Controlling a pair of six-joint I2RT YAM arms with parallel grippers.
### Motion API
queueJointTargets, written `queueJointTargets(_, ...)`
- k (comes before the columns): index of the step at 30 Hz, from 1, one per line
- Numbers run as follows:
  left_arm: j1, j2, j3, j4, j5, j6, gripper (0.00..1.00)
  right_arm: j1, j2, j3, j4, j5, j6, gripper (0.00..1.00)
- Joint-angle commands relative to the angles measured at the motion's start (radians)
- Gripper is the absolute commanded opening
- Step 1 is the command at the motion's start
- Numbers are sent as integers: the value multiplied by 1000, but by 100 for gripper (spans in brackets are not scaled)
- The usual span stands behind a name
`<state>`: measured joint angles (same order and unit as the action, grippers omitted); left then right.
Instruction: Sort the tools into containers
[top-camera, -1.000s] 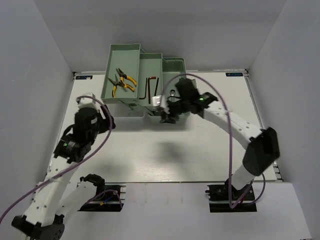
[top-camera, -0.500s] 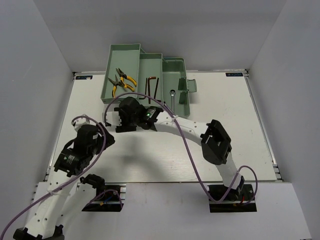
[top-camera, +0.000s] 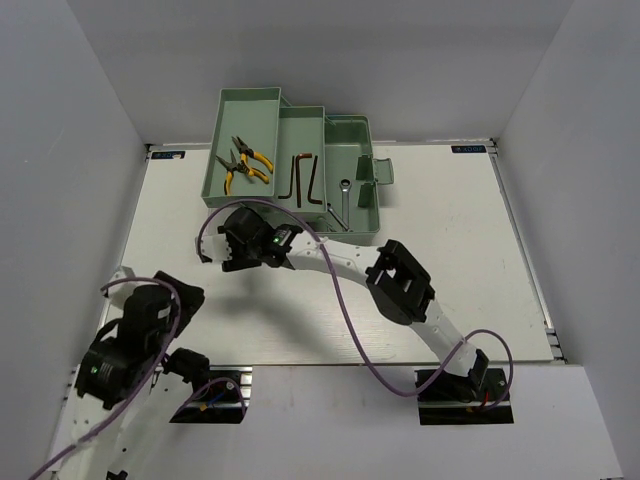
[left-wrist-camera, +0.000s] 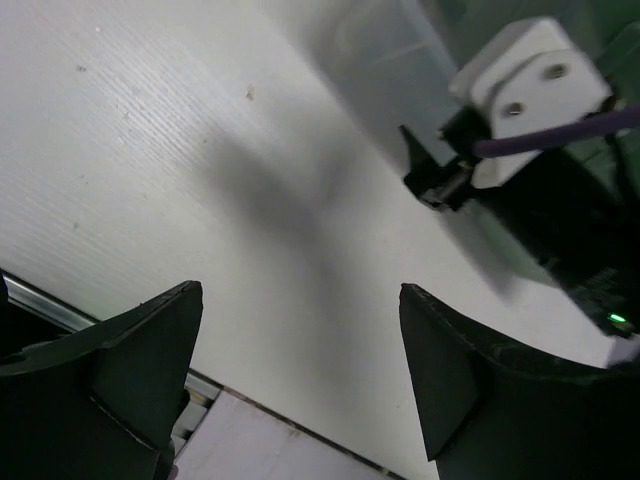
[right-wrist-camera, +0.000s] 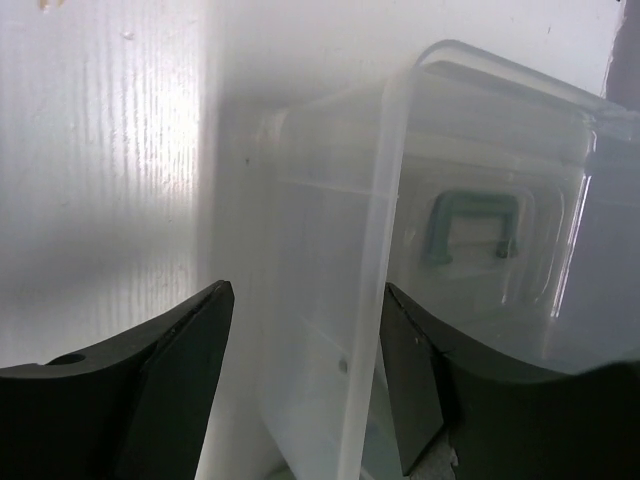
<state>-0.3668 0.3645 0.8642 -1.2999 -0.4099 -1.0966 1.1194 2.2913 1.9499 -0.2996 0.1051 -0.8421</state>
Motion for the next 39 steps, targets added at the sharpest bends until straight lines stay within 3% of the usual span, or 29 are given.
queueJointTargets(1,-3,-38,45,-107,-84,-97,89,-1,32,56,63,16,-15,65)
queueJointTargets(4,-3,-48,45,-107,-53,-83,89,-7,65,73,73,24,-25,63)
queueJointTargets(6,-3,-39,33,-107,-44,-83,89,-9,76,76,71,13,-29,51)
queueJointTargets(7,-3,-26,24,-107,-44,-83,89,-10,76,76,59,12,-26,35)
queueJointTargets(11,-3,36,-11,-53,-4,-92,92,-18,54,86,34,-8,-8,8)
queueJointTargets(13,-3,63,-72,32,55,-92,93,-23,27,84,27,-15,-6,0)
queueJointTargets(16,-3,125,-175,140,157,-92,93,-29,-28,86,1,-25,6,0)
queueJointTargets(20,-3,192,-327,406,301,-92,93,-40,-98,98,-27,-39,37,0)
queueJointTargets(24,-3,278,-479,644,373,-137,89,-47,-156,113,-45,-48,73,0)
queueJointTargets(27,-3,367,-511,783,393,-161,88,-52,-206,119,-52,-50,89,0)
queueJointTargets(30,-3,422,-521,878,405,-170,79,-59,-233,142,-59,-53,110,0)
queueJointTargets(35,6,536,-533,958,405,-207,52,-69,-269,173,-91,-70,144,0)
queueJointTargets(39,6,585,-563,1028,414,-249,51,-75,-294,181,-118,-79,169,0)
